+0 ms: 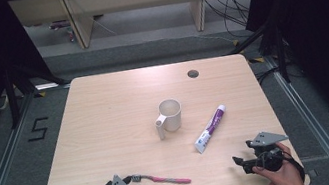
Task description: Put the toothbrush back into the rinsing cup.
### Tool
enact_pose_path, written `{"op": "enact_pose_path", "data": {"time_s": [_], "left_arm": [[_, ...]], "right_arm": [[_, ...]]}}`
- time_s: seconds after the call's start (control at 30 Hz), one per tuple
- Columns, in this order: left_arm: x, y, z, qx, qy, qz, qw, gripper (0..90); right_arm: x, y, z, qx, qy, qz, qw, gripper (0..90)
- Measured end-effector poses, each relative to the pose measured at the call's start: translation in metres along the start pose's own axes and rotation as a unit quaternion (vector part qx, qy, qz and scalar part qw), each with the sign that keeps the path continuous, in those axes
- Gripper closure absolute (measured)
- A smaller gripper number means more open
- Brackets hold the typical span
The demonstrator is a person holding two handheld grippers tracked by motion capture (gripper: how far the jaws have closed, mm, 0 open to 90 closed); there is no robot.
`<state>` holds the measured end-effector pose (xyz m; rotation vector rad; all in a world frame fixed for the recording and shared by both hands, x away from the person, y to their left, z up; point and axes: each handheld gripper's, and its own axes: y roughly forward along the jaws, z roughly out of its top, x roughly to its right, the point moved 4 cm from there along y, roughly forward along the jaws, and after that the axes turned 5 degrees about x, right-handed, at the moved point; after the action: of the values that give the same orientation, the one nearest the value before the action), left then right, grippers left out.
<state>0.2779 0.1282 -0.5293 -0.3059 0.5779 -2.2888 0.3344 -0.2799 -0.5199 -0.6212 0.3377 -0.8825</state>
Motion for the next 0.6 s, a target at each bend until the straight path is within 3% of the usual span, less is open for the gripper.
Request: {"op": "enact_pose_path", "data": {"time_s": [0.2,0.23,0.33,0.5,0.53,0.57,0.6], "left_arm": [[-0.0022,-0.0023,0.0001,-0.006,0.009,0.005,0.9999,23.7],[-0.0007,-0.0018,0.0007,0.003,0.000,0.001,1.0000,25.1],[-0.0010,-0.0020,0.0009,0.007,-0.002,-0.002,1.0000,31.4],[0.0007,-0.0043,0.0006,0.007,0.007,-0.013,0.9999,50.3],[-0.0006,-0.0052,0.0002,0.004,0.017,-0.012,0.9998,53.7],[0.0015,-0.0045,0.0004,0.014,0.008,-0.014,0.9998,57.0],[0.0013,-0.0051,0.0004,0.012,0.012,-0.015,0.9997,61.1]], "right_arm": [[0.0018,-0.0003,0.0001,0.003,-0.005,-0.006,1.0000,23.4],[0.0018,-0.0003,0.0001,0.003,-0.005,-0.006,1.0000,23.4],[0.0016,0.0000,-0.0001,0.003,-0.005,-0.004,1.0000,23.5],[-0.0006,0.0002,-0.0008,-0.003,0.005,0.003,1.0000,24.0],[0.0007,0.0006,-0.0002,0.003,-0.004,0.001,1.0000,24.1],[0.0010,-0.0002,0.0000,0.003,-0.005,-0.003,1.0000,24.3],[0.0011,-0.0002,0.0001,0.003,-0.006,-0.004,1.0000,24.3]]}}
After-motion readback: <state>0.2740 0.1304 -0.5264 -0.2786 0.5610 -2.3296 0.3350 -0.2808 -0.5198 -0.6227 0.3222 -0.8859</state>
